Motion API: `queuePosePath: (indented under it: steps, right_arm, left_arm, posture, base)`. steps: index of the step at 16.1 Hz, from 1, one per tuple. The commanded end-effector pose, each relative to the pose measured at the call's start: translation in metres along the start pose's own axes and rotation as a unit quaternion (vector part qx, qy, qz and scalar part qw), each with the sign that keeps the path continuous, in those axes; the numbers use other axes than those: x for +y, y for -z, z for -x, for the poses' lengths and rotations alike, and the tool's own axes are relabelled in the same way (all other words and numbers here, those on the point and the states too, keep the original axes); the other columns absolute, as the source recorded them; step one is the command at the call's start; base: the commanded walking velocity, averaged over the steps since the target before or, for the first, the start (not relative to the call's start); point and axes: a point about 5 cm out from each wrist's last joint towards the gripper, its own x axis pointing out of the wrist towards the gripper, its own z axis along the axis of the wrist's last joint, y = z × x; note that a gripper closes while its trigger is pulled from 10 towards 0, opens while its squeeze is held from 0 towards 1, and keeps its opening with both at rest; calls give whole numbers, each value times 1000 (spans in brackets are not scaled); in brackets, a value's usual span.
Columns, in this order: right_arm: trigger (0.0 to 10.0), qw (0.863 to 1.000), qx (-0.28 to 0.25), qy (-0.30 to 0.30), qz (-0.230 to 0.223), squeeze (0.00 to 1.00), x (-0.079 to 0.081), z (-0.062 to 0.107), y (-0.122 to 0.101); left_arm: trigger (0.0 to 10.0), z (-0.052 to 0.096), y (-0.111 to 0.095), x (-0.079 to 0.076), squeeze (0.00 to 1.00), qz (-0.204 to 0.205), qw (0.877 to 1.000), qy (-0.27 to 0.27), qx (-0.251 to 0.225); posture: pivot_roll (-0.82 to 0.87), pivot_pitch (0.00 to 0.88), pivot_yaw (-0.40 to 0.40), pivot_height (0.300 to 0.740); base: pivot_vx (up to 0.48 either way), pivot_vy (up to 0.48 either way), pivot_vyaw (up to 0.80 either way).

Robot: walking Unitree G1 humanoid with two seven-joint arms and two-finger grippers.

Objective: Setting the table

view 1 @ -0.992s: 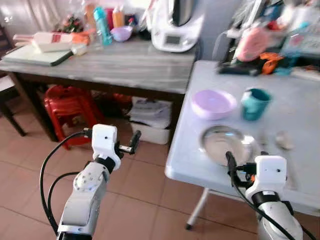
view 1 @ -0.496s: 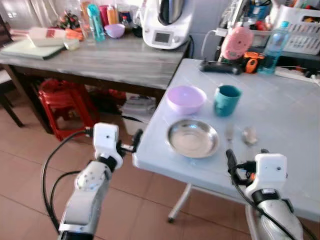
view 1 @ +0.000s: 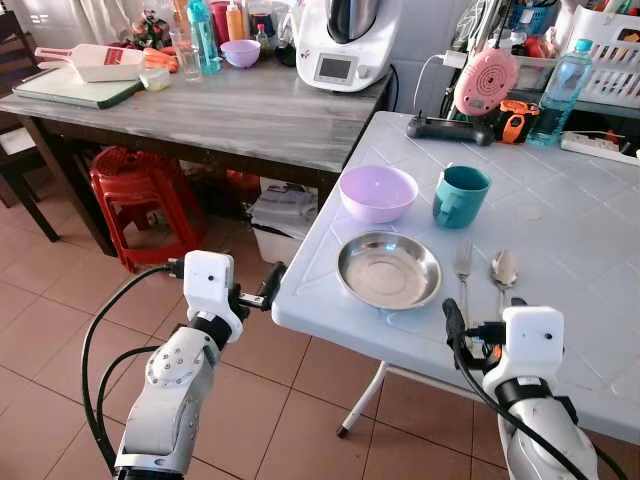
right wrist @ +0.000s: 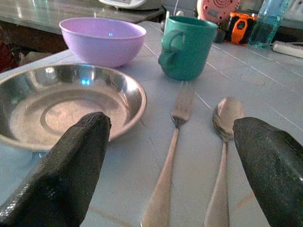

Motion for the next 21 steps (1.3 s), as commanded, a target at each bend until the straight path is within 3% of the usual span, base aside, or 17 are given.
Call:
queuePosePath:
  steps: [1, 5, 7, 11, 15, 17, 19, 21]
  right_arm:
    - [10000, 1000, -3, 1, 1, 0, -3, -2, -3]
    - [10000, 1000, -8, 9, -1, 0, -9, -14, -4]
    - [10000, 1000, -15, 5, 6, 0, -16, -29, -10]
    - [10000, 1000, 9, -19, 2, 0, -27, -38, -7]
    - [10000, 999, -9, -35, -6, 0, -19, -44, -17]
    - [10000, 996, -34, -64, -46, 0, -10, -47, -28]
    - [10000, 996, -65, -40, -37, 0, -13, -51, -35]
    - [10000, 995, -22, -55, -85, 0, -12, -49, -26]
  left_arm:
    - [10000, 1, 1, -1, 0, 1, 1000, 8, 5]
    - [10000, 2, 11, -15, 0, 5, 998, 60, 24]
    - [10000, 9, 17, -16, 0, 11, 996, 79, 34]
    - [10000, 20, 19, -19, 0, 36, 989, 135, 39]
    - [10000, 24, 23, -13, 0, 5, 991, 127, 49]
    - [10000, 23, 23, -12, 0, 0, 991, 126, 50]
    - [10000, 25, 23, -12, 0, -2, 991, 125, 51]
    - [10000, 25, 23, -12, 0, -3, 991, 124, 51]
  posture:
    - [-68, 33, 17, 740]
    - [-64, 40, 22, 740]
    - [-64, 46, 25, 740]
    - [-48, 55, 23, 740]
    - [-42, 66, 28, 740]
    - [-42, 66, 28, 740]
    - [-38, 69, 28, 740]
    - [-35, 69, 25, 740]
  base:
    - [0, 0, 0]
    - [0, 0, 0]
    - [0, 0, 0]
    - [0, 0, 0]
    - [0, 0, 0]
    - [0, 0, 0]
    - [0, 0, 0]
    - [0, 0, 0]
